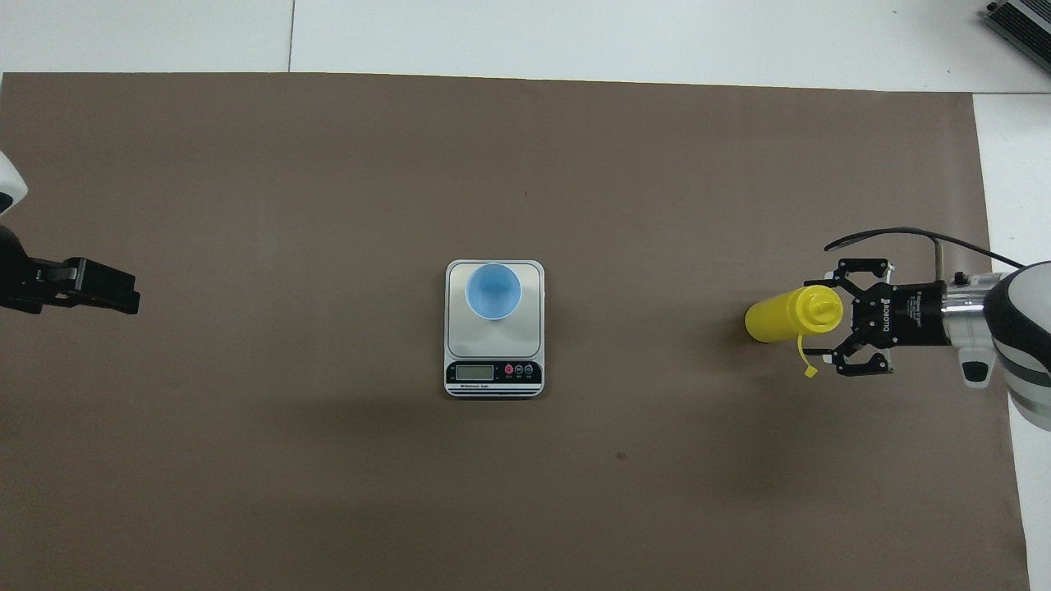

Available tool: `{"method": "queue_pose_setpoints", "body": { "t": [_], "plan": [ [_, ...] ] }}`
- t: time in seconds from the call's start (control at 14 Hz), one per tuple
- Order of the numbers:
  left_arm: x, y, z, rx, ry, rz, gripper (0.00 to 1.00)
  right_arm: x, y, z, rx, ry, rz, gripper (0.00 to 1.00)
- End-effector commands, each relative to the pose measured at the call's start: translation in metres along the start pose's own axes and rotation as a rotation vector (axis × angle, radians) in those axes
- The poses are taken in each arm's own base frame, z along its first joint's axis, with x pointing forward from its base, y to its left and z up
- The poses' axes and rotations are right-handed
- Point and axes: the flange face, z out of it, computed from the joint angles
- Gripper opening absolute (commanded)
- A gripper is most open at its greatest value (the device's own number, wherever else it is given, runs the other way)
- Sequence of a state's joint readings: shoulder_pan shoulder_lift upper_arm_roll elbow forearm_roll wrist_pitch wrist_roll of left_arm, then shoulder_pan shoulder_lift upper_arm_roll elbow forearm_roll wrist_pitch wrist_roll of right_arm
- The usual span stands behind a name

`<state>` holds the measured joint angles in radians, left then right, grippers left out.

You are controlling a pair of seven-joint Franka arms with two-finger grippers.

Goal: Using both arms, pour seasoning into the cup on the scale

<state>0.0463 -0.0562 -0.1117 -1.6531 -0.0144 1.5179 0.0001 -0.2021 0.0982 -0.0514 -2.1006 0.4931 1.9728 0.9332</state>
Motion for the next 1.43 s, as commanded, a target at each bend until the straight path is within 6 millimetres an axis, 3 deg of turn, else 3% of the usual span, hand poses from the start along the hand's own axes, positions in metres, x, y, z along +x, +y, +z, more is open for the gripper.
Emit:
{"method": "queue_pose_setpoints", "body": {
  "t": [0.0,0.29,0.5,0.86,1.14,1.36],
  "plan": [
    [-0.009,0.001,0.0,0.009,0.02,0.01,1.0,-0.005,-0.008,-0.021,-0.039,0.131,-0.21,1.0],
    [-0.009,0.002,-0.001,0.009,0.02,0.01,1.0,-0.014,-0.021,-0.052,-0.076,0.258,-0.417,1.0],
    [-0.009,0.002,-0.001,0.009,0.02,0.01,1.0,-0.05,-0.028,-0.052,-0.126,0.308,-0.614,1.0],
    [-0.009,0.002,-0.001,0.009,0.022,0.01,1.0,-0.099,-0.036,-0.048,-0.271,0.369,-1.113,1.0],
    [-0.009,0.001,0.0,0.009,0.02,0.01,1.0,-0.118,-0.048,-0.08,-0.232,0.413,-1.148,1.0],
    [-0.009,0.001,0.001,0.009,0.019,0.009,1.0,-0.15,-0.057,-0.101,-0.27,0.456,-1.204,1.0]
  ]
}}
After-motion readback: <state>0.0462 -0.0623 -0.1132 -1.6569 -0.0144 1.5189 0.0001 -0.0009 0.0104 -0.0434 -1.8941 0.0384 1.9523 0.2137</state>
